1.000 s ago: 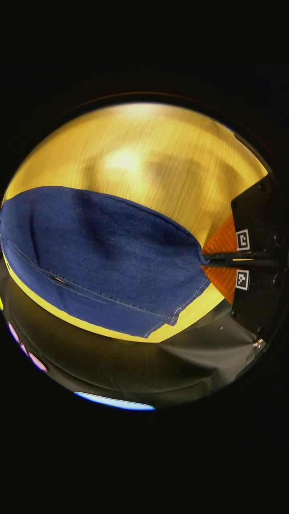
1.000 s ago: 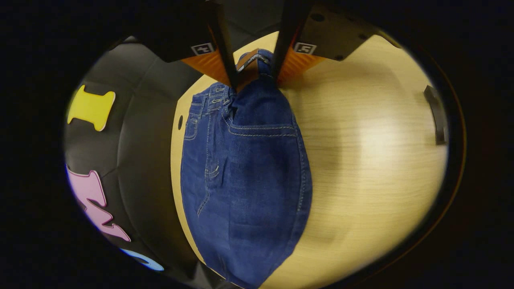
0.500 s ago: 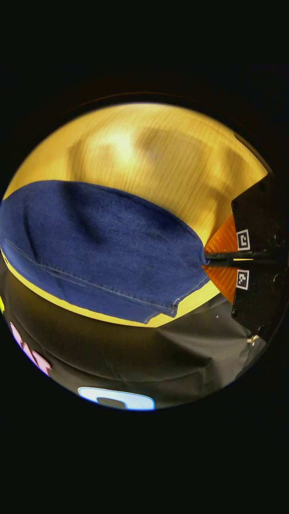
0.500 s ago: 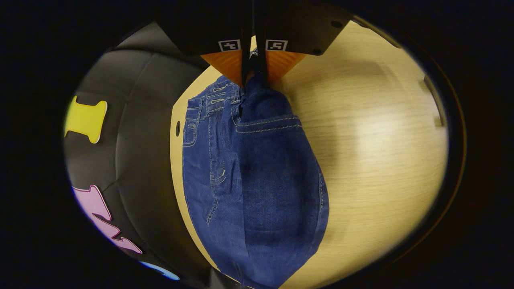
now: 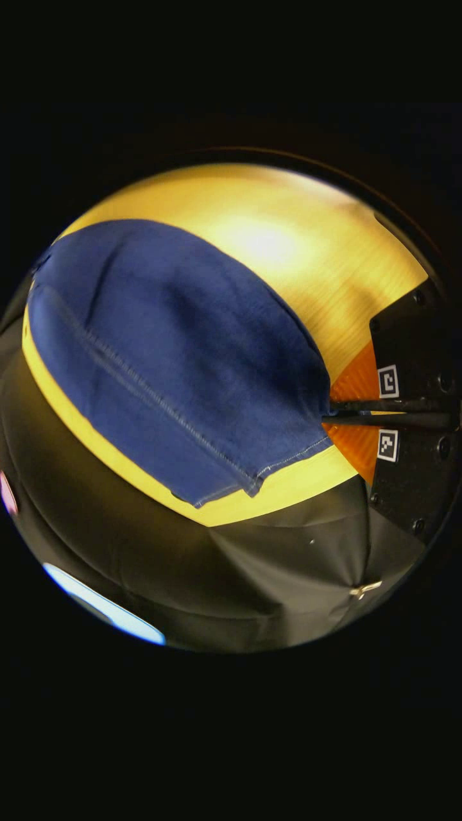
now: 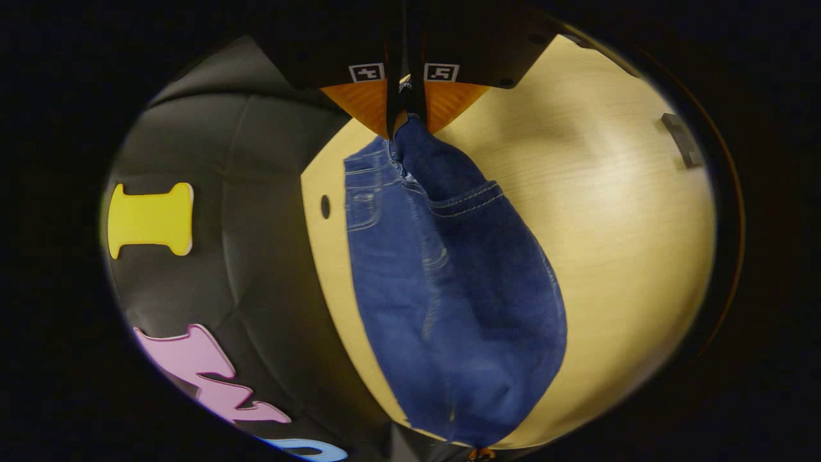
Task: Grasp the waist and the cuffs of the jeans and fold them to make the two legs overlap; first hold the waist and fold one-third of the jeans toward the cuffs, then hold the cuffs and fold the remaining one-third in the same direction to finish folding.
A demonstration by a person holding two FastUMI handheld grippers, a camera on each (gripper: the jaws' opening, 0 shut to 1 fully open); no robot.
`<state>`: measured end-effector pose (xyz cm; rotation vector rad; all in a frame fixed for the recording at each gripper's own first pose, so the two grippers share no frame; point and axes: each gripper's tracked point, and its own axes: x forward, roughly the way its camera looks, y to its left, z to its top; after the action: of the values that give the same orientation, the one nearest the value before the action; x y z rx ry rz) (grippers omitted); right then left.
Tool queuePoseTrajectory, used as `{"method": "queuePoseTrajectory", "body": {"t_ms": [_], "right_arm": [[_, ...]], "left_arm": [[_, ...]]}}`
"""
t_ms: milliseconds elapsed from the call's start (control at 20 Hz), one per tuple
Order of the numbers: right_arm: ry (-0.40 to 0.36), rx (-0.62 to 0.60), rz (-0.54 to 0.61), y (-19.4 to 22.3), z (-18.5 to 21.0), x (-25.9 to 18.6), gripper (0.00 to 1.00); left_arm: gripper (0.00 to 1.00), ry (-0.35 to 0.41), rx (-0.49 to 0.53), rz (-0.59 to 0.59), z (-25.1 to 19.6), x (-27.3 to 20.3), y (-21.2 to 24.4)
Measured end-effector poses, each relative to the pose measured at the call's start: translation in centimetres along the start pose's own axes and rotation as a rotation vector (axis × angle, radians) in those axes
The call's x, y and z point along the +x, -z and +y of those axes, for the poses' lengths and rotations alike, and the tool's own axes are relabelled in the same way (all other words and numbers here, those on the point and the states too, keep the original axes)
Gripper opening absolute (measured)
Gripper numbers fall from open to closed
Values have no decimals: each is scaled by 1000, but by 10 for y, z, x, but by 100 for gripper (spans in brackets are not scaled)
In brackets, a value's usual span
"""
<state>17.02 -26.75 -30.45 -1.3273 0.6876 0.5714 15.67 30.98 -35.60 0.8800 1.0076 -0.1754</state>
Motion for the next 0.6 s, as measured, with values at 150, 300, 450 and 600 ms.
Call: {"method": "queuePoseTrajectory", "body": {"t_ms": [150,300,450,600], "right_arm": [[15,56,-23,-31,-28,-18,7],[8,124,-29,-49,-63,-17,7],[9,214,-23,-54,-97,-2,7],[-5,343,1,-54,-125,21,7]], "left_arm": [[1,12,-112,-39,18,-15,-17],[1,29,-183,-57,43,-23,-36],[1,45,-297,-45,63,-22,-51],[1,82,-492,-29,80,-22,-74]]}}
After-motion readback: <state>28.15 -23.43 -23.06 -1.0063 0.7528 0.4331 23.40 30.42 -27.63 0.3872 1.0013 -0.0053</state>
